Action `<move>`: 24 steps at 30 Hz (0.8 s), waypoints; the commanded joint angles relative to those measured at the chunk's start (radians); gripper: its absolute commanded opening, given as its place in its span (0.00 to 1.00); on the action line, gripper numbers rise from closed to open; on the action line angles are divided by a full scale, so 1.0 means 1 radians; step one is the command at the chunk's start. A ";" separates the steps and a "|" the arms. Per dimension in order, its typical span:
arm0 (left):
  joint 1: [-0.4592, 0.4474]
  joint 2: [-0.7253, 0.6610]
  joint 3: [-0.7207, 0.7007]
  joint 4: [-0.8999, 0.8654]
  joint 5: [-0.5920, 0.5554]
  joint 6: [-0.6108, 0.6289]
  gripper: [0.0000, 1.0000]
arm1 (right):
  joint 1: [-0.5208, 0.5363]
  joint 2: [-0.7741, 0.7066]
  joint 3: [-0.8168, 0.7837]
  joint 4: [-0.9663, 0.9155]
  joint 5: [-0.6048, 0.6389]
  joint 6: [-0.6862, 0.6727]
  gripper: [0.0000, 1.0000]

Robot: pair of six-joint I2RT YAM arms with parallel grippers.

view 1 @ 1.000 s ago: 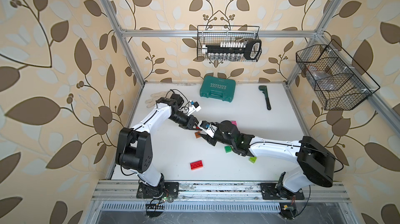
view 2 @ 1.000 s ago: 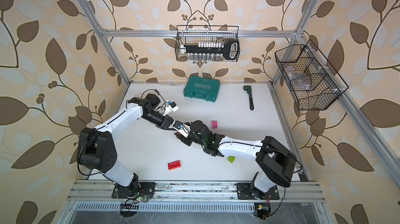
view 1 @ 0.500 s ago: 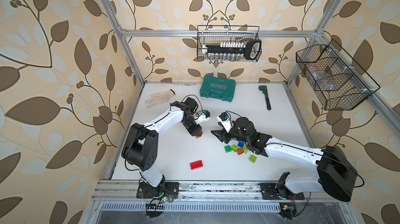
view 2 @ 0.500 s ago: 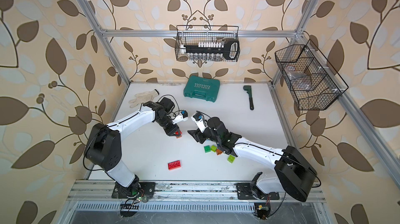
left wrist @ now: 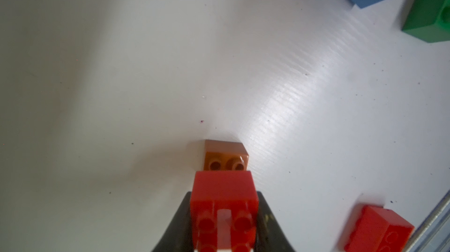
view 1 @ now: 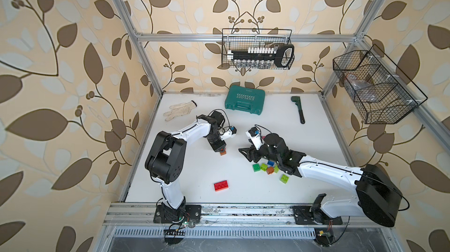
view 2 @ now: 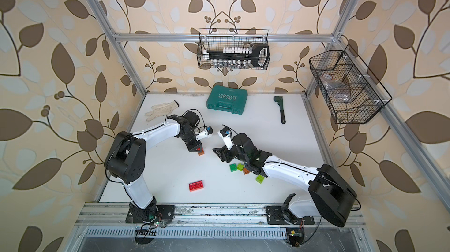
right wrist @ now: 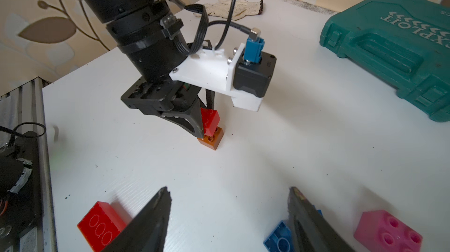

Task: Assemble the letter h with lego
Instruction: Assemble the lego brick with the lego brick.

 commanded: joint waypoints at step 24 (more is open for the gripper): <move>-0.028 0.004 -0.052 -0.007 -0.048 0.060 0.31 | -0.012 -0.028 0.020 -0.038 0.019 -0.003 0.73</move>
